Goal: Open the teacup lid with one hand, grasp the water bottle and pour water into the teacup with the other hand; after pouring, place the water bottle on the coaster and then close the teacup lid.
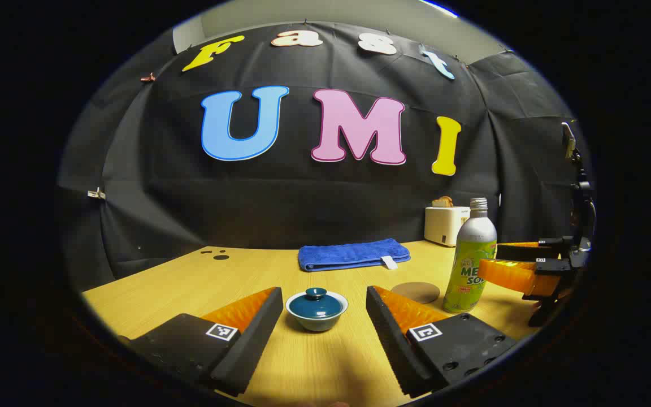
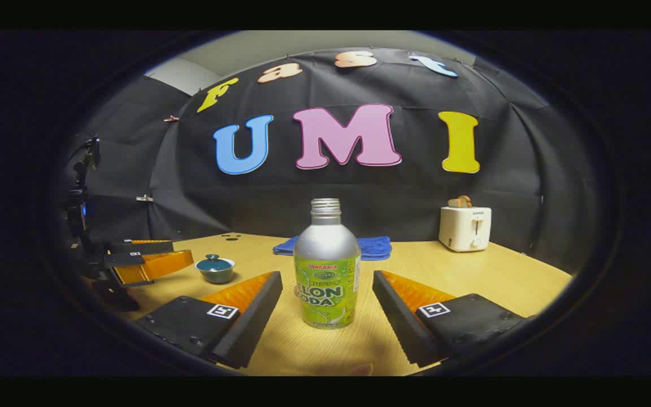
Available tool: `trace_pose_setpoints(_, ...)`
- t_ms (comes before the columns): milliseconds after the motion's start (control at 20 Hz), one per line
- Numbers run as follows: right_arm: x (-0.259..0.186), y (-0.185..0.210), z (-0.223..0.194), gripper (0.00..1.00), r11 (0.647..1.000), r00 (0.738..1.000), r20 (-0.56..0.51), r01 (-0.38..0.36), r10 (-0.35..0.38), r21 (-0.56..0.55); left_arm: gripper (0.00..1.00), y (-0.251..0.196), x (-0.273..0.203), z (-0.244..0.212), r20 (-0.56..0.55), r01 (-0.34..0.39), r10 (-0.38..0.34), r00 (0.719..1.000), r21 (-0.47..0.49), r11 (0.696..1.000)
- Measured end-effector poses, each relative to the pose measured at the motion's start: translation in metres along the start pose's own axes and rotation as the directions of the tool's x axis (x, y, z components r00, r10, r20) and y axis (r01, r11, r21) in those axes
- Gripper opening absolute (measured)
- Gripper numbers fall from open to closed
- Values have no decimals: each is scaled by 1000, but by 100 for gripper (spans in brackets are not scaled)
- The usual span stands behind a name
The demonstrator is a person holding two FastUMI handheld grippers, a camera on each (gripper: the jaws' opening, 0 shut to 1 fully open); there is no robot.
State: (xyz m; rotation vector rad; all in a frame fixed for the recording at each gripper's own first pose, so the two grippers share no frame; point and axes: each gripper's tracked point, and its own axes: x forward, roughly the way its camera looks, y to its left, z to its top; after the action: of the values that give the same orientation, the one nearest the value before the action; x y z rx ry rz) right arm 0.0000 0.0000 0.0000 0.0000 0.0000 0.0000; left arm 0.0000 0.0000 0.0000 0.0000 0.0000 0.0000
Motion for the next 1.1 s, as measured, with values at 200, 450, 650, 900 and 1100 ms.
trace_pose_setpoints(200,0,0,0,99,1000,1000,0,0,0,0,95,0,0,0,0,1,-1,1000,0,1000)
trace_pose_setpoints(450,1,0,1,99,1000,1000,-1,0,0,0,95,-1,1,-1,1,-1,1,1000,0,1000)
trace_pose_setpoints(650,1,-1,0,99,1000,1000,-1,0,0,0,95,-1,1,-1,1,-1,1,1000,1,1000)
trace_pose_setpoints(900,1,-1,0,99,1000,1000,-1,0,0,1,94,-2,9,1,3,21,-21,1000,2,1000)
trace_pose_setpoints(1100,1,1,1,99,1000,1000,0,-5,5,3,91,12,37,-1,-11,9,-9,1000,2,1000)
